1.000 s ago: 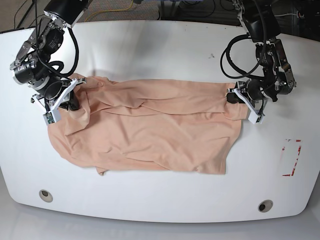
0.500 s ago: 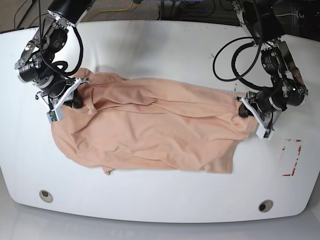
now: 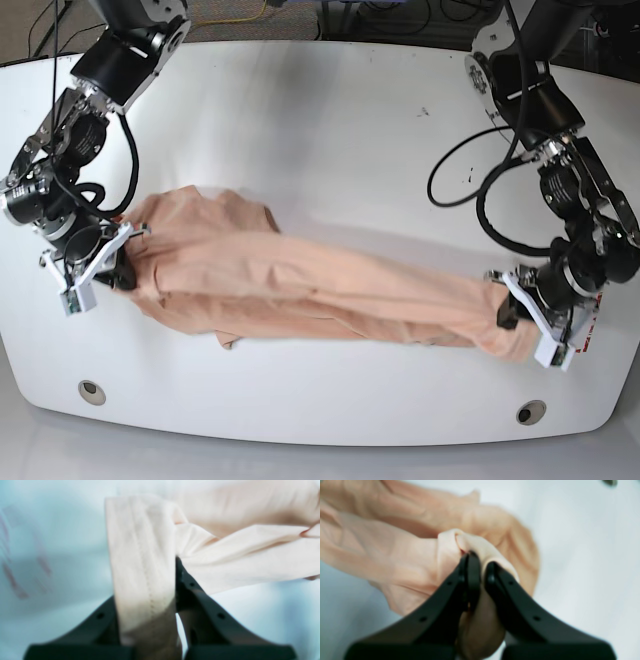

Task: Layout the t-shirt on the table in an organized manner, then fold the t-shirt properly
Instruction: 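Lift the held shirt edge with both grippers and swing it forward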

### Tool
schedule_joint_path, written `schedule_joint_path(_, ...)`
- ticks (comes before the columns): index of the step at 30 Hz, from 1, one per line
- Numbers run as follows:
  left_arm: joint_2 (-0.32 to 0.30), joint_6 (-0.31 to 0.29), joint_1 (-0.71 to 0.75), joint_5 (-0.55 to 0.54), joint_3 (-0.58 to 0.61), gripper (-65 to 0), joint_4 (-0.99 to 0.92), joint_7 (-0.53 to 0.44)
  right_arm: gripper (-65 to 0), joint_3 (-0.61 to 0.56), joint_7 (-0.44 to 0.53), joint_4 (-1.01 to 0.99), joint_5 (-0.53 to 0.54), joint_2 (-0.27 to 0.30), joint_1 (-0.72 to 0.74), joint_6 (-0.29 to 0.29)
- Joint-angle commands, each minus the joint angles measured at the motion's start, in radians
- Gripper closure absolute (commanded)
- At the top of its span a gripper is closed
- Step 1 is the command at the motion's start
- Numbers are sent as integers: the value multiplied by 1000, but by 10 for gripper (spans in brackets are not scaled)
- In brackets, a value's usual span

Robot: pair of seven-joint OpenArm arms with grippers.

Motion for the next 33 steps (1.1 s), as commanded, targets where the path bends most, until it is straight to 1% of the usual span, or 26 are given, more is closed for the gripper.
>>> schedule_joint_path(1,-9,-3,-108,-8,0,0,13,-21,0,2,26,-58,9,46,110,-3)
schedule_joint_path(2,-9,-3,-124,-7,0,0,13,-21,0,0,26,-70,9,51,123,-3)
schedule_joint_path(3,-9,-3,-176,-7,0,0,3,-21,0,-6,26,-112,9,72,178,-3)
schedule_joint_path(4,-7,-3,-199,-7,3,0,-8,-21,0,-17,24,-133,9,83,205,-3)
schedule_joint_path(8,-9,-3,-345,-7,5,0,-79,-21,0,-100,24,-244,10,150,362,-3)
schedule_joint_path(11,-10,-7,-449,-14,2,0,-129,-21,0,-146,27,-316,9,183,489,-3)
schedule_joint_path(14,-12,-3,-475,-33,6,0,-117,-21,0,-203,32,-413,7,201,624,-3)
schedule_joint_path(18,-12,-1,-510,-25,0,0,-54,-21,0,-296,29,-515,9,239,819,-3)
schedule_joint_path(21,-18,-1,-546,-7,-14,0,-19,-21,0,-338,29,-569,12,256,911,-3)
schedule_joint_path(24,-22,-1,-599,13,-20,0,1,-21,0,-365,27,-575,12,261,980,-3)
schedule_joint_path(26,-32,-1,-654,30,-23,0,-5,-21,0,-384,20,-575,13,275,1019,-3)
schedule_joint_path(29,-53,-1,-748,41,-23,0,-47,-21,0,-404,7,-575,15,284,1063,-3)
schedule_joint_path(33,-59,-1,-854,44,-23,0,-114,-21,0,-408,-6,-575,15,282,1088,-3)
